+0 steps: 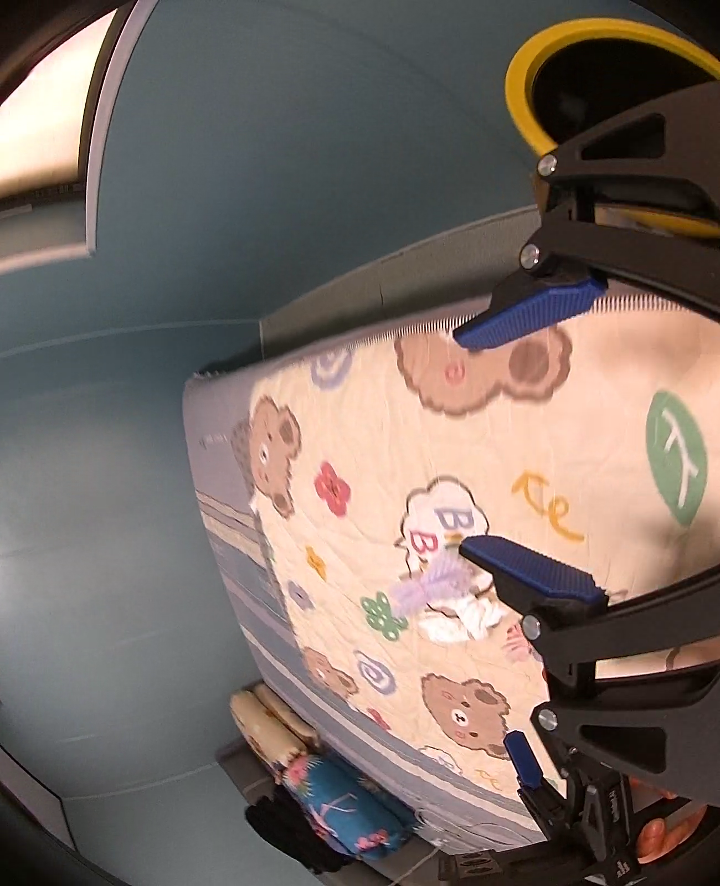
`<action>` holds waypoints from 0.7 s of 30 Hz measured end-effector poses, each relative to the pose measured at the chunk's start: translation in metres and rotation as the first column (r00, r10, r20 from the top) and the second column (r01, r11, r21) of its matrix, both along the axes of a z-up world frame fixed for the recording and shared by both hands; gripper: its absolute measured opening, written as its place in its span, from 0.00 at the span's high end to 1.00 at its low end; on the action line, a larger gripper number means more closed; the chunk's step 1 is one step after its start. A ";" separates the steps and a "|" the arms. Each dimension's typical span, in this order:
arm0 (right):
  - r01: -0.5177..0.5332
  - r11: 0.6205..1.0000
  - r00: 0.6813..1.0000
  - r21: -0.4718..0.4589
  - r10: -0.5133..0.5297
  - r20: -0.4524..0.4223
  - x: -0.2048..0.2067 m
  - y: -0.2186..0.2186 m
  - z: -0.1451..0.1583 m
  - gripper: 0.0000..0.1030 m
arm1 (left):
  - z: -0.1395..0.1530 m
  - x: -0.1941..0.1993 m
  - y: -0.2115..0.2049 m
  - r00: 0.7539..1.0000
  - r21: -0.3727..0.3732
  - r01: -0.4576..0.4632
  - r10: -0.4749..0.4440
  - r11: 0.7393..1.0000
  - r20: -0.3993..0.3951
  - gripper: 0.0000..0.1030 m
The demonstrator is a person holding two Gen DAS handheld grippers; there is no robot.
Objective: Collect trash
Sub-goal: 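Move both open tools back over the bed, then grasp the orange peel with left tool while right tool grasps the lavender mesh net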
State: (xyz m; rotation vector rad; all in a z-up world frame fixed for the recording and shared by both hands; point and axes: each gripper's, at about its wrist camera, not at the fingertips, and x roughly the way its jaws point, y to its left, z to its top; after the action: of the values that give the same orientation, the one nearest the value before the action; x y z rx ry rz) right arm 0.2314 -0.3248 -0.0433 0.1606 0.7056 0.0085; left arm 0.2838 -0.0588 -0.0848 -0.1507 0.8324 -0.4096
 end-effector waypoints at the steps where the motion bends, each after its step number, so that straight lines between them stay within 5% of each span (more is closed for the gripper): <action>1: -0.015 1.000 1.000 -0.003 0.015 -0.007 0.009 0.008 -0.003 0.35 | -0.005 0.002 0.009 1.000 0.006 -0.012 0.013 1.000 -0.011 0.09; 21: -0.183 0.980 0.975 -0.074 0.171 -0.145 0.124 0.113 -0.076 0.35 | -0.089 0.029 0.115 0.982 0.043 -0.127 0.132 0.991 -0.137 0.09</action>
State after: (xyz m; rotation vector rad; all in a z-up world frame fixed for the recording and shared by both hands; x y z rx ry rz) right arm 0.3557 -0.2118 -0.1194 0.0143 0.8556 0.1380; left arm 0.3125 0.0560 -0.1741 -0.2020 0.9612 -0.2642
